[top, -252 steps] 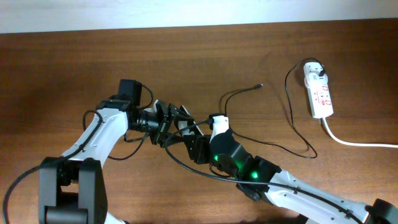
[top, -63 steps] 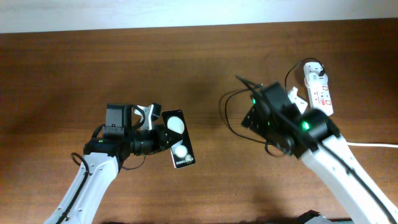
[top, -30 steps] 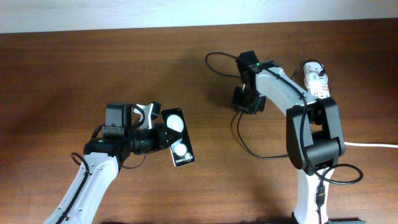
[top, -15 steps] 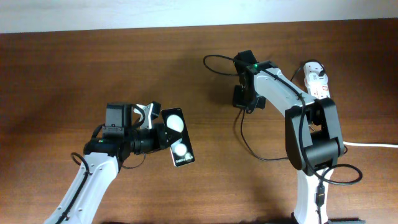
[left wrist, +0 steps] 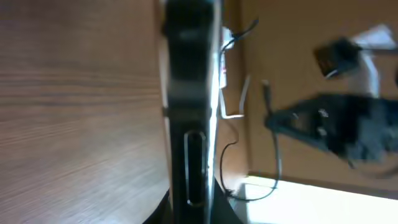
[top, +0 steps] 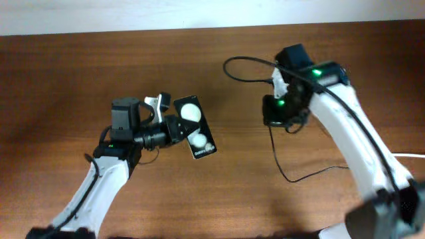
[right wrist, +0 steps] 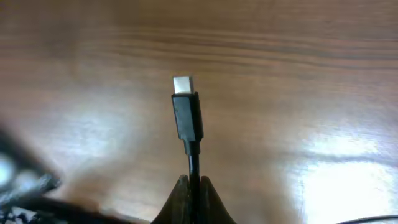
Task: Plug charger to phone and switch on socket
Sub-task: 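Insert the cable plug into the phone's bottom port with the right gripper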
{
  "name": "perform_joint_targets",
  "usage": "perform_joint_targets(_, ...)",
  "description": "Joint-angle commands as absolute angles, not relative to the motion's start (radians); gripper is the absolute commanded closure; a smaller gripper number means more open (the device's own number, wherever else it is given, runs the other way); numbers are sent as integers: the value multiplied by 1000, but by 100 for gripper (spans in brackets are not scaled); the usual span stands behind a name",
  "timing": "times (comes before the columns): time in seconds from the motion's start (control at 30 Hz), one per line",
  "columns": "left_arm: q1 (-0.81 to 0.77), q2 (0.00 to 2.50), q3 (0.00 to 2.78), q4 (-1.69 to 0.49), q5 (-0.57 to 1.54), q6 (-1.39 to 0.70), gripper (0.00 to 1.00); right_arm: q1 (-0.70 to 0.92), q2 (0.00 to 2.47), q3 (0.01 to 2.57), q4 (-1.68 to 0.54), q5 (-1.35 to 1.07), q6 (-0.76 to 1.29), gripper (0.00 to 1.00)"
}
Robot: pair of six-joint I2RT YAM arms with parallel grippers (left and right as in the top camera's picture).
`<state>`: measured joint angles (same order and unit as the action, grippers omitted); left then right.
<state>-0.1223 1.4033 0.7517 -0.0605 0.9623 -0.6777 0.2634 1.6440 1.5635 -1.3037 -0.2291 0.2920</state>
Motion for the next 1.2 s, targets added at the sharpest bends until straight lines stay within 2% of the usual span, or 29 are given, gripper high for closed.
perform_joint_targets(0.0, -129, 1506, 766, 176, 1129, -929, 100, 292, 1528, 1539, -1351, -259, 284, 96)
perform_joint_targets(0.1, -167, 1584, 766, 443, 1160, -1146, 100, 413, 1402, 1461, -1345, -263, 315, 96)
perform_joint_targets(0.2, -189, 1595, 766, 584, 1169, -1243, 100, 541, 1306, 1355, -1293, -263, 387, 96)
perform_joint_targets(0.43, -194, 1595, 766, 620, 1216, -1265, 100, 804, 1199, 1246, -1147, -185, 476, 96)
perform_joint_targets(0.53, -194, 1595, 766, 621, 1216, -1265, 100, 828, 1200, 1246, -1129, -104, 564, 96)
perform_joint_targets(0.63, -194, 1595, 766, 626, 1217, -1264, 100, 827, 1200, 1246, -1098, -104, 567, 96)
perform_joint_targets(0.7, -195, 1595, 766, 699, 1217, -1265, 100, 827, 1204, 1246, -1094, -106, 617, 96)
perform_joint_targets(0.77, -195, 1595, 766, 772, 1220, -1280, 100, 827, 1214, 1246, -1091, -127, 625, 96)
perform_joint_targets(1.17, -194, 1595, 766, 775, 1260, -1293, 100, 823, 1288, 1246, -1030, -122, 638, 96)
